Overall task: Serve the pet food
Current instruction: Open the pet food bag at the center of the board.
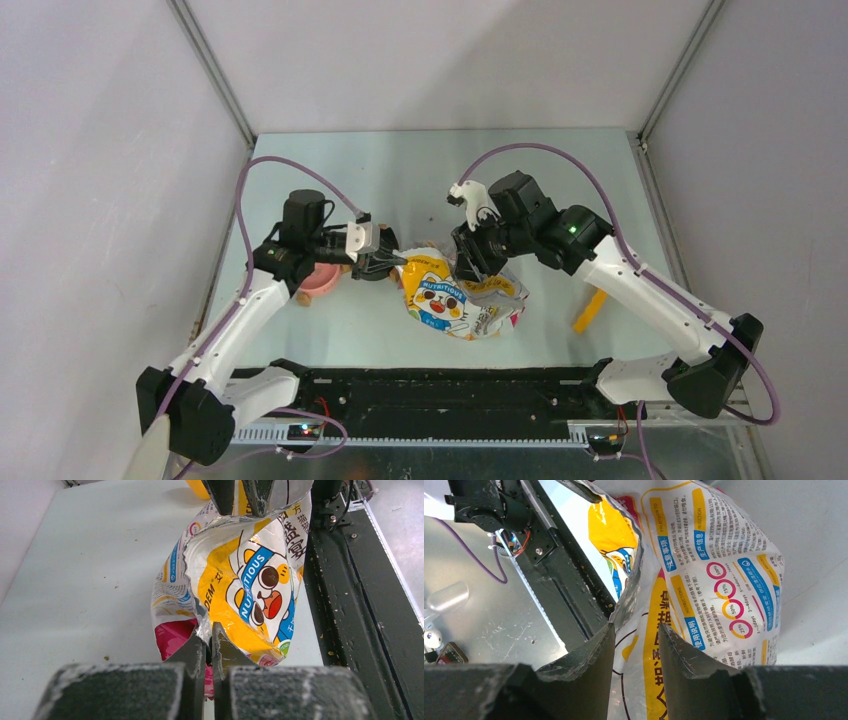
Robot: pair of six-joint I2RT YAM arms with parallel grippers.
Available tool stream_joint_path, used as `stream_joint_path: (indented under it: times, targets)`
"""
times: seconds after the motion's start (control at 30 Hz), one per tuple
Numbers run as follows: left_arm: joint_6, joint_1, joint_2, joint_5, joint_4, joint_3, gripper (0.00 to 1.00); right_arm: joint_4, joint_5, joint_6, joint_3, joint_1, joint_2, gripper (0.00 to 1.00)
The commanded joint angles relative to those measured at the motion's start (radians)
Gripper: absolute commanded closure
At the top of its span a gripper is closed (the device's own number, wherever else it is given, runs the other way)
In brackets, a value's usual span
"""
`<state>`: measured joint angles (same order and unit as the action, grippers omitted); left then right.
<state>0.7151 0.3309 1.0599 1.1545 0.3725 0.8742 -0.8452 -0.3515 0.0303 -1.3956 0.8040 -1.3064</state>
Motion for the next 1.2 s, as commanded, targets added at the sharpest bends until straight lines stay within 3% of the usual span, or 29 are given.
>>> stream_joint_path:
  times: [0.0, 0.73, 1.17]
  targets:
    - [-0.017, 0.0, -0.015, 0.067, -0.015, 0.05, 1.0, -0.007, 0.106, 0.017, -0.025, 0.006, 0.002, 0.59]
    - [-0.017, 0.001, -0.021, 0.067, -0.016, 0.048, 1.0, 0.02, 0.277, 0.078, -0.007, 0.004, 0.003, 0.62]
    - [-0.101, 0.002, -0.013, 0.075, -0.076, 0.051, 1.0, 0.177, 0.135, 0.093, 0.042, 0.024, -0.034, 0.62]
